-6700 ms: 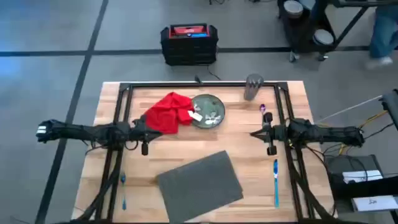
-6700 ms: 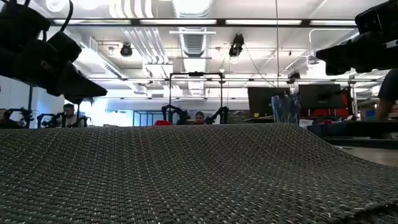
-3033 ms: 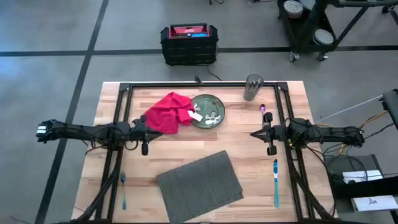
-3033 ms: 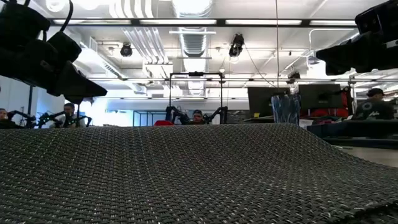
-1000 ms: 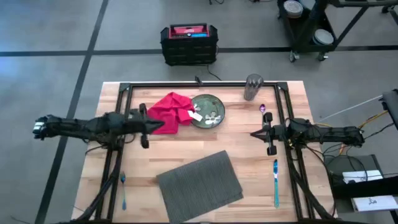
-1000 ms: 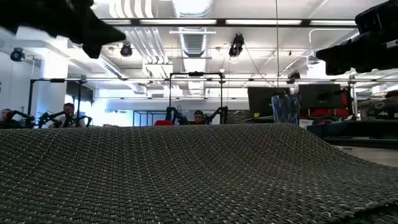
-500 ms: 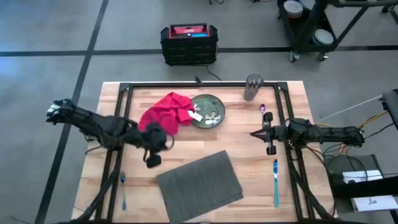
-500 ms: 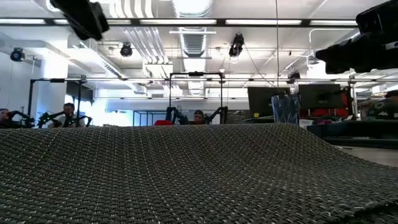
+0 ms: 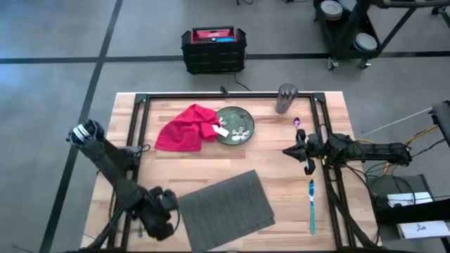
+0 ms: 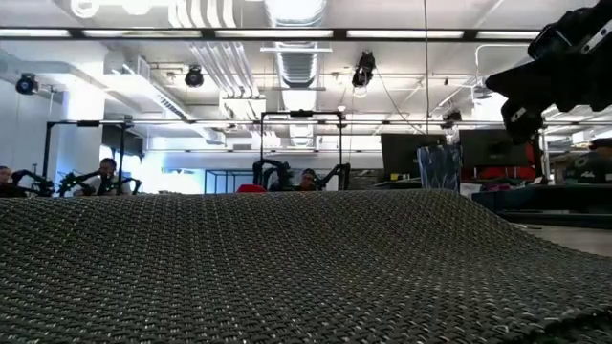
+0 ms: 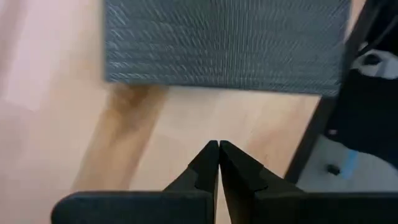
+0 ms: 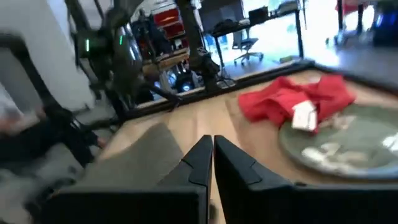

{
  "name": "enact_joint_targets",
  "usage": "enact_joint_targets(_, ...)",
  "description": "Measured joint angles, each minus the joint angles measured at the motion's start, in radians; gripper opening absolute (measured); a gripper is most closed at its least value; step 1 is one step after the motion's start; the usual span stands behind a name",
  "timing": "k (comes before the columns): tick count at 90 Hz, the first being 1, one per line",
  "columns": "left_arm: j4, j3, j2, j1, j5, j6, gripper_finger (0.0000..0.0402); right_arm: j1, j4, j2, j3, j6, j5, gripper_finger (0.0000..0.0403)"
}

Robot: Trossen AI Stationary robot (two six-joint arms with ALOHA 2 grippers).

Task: Set table place
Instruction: Prepare the gray tablemat

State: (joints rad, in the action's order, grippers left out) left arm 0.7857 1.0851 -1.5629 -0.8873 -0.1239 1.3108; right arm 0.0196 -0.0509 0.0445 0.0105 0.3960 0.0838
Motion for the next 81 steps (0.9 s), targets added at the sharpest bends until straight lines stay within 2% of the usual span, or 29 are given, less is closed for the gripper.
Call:
enact_joint_targets(13, -0.035, -0.001, -0.127, 0.004, -0.022, -0.077, 0.0, -0.012, 0.012, 0.047, 0.0, 0.064, 0.073, 0.0002)
enact_joint_targets(29, -0.084, -0.001, -0.224, 0.025, -0.103, -0.189, 0.0, -0.056, 0.012, 0.155, 0.0, 0.078, 0.077, 0.0002)
enact_joint_targets(53, -0.187, -0.001, -0.236, 0.028, -0.334, -0.275, 0.0, -0.123, 0.013, 0.327, 0.0, 0.111, 0.057, 0.0002)
enact_joint_targets(70, -0.261, -0.001, -0.236, 0.043, -0.487, -0.32, 0.0, -0.142, 0.009, 0.401, 0.0, 0.11, 0.046, 0.0002)
enact_joint_targets(81, -0.284, -0.001, -0.236, 0.082, -0.516, -0.377, 0.0, -0.142, 0.013, 0.431, 0.0, 0.111, 0.057, 0.0002)
